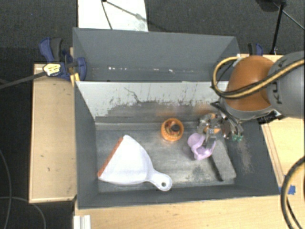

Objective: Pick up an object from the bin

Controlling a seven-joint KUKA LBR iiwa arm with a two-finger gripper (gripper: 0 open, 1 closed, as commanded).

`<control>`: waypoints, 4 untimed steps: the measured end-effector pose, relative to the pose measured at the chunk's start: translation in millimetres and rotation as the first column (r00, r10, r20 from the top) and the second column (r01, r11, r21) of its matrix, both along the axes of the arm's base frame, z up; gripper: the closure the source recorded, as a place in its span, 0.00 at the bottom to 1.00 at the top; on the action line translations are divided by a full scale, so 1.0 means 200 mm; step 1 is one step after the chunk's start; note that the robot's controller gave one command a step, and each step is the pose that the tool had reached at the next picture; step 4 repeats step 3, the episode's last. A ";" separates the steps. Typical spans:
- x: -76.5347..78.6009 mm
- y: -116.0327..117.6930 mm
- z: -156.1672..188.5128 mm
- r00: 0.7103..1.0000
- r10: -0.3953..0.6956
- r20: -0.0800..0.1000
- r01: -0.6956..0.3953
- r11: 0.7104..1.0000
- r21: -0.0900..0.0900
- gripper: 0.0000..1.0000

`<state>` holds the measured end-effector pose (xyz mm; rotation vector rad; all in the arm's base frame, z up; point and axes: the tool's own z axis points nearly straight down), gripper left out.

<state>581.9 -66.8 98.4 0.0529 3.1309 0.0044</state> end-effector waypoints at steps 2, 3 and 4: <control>-0.01 -0.01 0.17 1.000 0.028 -0.001 -0.028 1.000 -0.004 1.00; -0.02 -0.12 0.81 0.991 0.131 -0.005 -0.131 0.991 -0.003 1.00; -0.02 -0.12 0.81 0.991 0.131 -0.005 -0.131 0.991 -0.003 1.00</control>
Offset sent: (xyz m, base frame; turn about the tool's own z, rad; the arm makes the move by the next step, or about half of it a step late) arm 0.0010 0.0045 -0.0278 -0.1230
